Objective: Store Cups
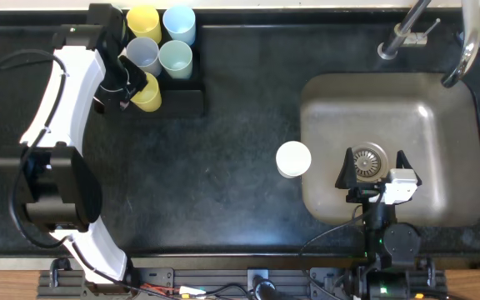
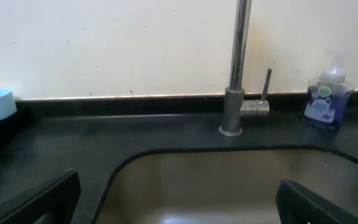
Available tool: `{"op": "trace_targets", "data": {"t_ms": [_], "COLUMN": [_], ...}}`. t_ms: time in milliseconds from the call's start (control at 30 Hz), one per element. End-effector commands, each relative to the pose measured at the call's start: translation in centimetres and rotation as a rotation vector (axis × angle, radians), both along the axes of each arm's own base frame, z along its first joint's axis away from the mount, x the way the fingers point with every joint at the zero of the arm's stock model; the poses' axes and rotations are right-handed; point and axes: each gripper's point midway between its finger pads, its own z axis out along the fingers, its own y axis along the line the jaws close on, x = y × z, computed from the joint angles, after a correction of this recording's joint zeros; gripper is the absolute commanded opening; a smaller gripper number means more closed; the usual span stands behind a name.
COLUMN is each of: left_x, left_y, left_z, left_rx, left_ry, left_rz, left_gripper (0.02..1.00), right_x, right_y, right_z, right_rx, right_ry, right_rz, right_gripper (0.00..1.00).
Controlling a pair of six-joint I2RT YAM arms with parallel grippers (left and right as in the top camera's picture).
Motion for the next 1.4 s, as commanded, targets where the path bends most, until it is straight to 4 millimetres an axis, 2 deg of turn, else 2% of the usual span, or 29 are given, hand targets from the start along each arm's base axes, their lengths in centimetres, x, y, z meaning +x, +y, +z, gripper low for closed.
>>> {"op": "trace_targets", "data": {"t_ms": [33, 67, 133, 233, 300, 400, 467, 533, 633, 733, 767, 867, 900, 967, 1067, 1133, 1200, 1300, 1367, 1400], "left_x": [-0.1, -0.1, -0.1, -0.3, -0.6, -1.7, -3.2, -5.8, -10.5, -15.1, -16.5, -20.1, -20.6, -20.5, -18.3, -16.4, -15.2, -15.8, -16.7, -17.0], "left_y": [0.4, 0.4, 0.4, 0.4, 0.4, 0.6, 1.3, 2.3, 2.8, 3.2, 3.3, 3.5, 3.5, 3.1, 2.1, 1.1, 0.1, -0.1, -0.1, -0.2], "left_z": [-0.1, 0.2, 1.1, 3.7, 6.1, 10.8, 14.0, 17.2, 19.9, 19.6, 18.7, 13.6, 11.6, 8.2, 5.3, 5.6, 8.1, 12.5, 14.2, 14.3], "left_rx": [0.0, 0.0, 0.001, 0.0, 0.005, 0.031, 0.092, 0.184, 0.262, 0.321, 0.334, 0.348, 0.349, 0.349, 0.368, 0.42, 0.516, 0.658, 0.731, 0.743], "left_ry": [0.005, -0.001, -0.026, -0.093, -0.155, -0.272, -0.339, -0.385, -0.42, -0.44, -0.438, -0.459, -0.489, -0.592, -0.827, -1.027, -1.27, -1.538, -1.634, -1.645], "left_rz": [0.016, 0.016, 0.016, 0.013, 0.0, -0.071, -0.129, -0.206, -0.313, -0.39, -0.403, -0.397, -0.394, -0.389, -0.416, -0.489, -0.547, -0.539, -0.53, -0.535], "left_gripper": [0.972, 1.0, 0.998, 1.0, 0.998, 1.0, 1.0, 0.998, 0.998, 1.0, 1.0, 0.998, 1.0, 1.0, 0.998, 0.998, 0.998, 0.998, 0.998, 0.998], "right_x": [0.0, 0.0, 0.0, 0.0, 0.0, 0.0, 0.0, 0.0, 0.0, 0.0, 0.0, 0.0, 0.0, 0.0, 0.0, 0.0, 0.0, 0.0, 0.0, 0.0], "right_y": [0.0, 0.0, 0.0, 0.0, 0.0, 0.0, 0.0, 0.0, 0.0, 0.0, 0.0, 0.0, 0.0, 0.0, 0.0, 0.0, 0.0, 0.0, 0.0, 0.0], "right_z": [-0.3, -0.3, -0.3, -0.3, -0.3, -0.3, -0.3, -0.3, -0.3, -0.3, -0.3, -0.3, -0.3, -0.3, -0.3, -0.3, -0.3, -0.3, -0.3, -0.3], "right_rx": [0.005, 0.005, 0.005, 0.005, 0.005, 0.005, 0.005, 0.005, 0.005, 0.005, 0.005, 0.004, 0.005, 0.005, 0.005, 0.005, 0.005, 0.005, 0.005, 0.005], "right_ry": [0.0, 0.0, 0.0, 0.0, 0.0, 0.0, 0.0, 0.0, 0.0, 0.0, 0.0, 0.0, 0.0, 0.0, 0.0, 0.0, 0.0, 0.0, 0.0, 0.0], "right_rz": [0.002, 0.002, 0.002, 0.002, 0.002, 0.002, 0.002, 0.002, 0.002, 0.002, 0.002, 0.002, 0.002, 0.002, 0.002, 0.002, 0.002, 0.002, 0.001, 0.002], "right_gripper": [0.998, 0.996, 0.998, 0.998, 0.998, 0.998, 0.996, 0.998, 0.998, 0.998, 0.998, 0.996, 0.998, 0.998, 0.998, 0.998, 0.998, 0.998, 0.998, 0.996]}}
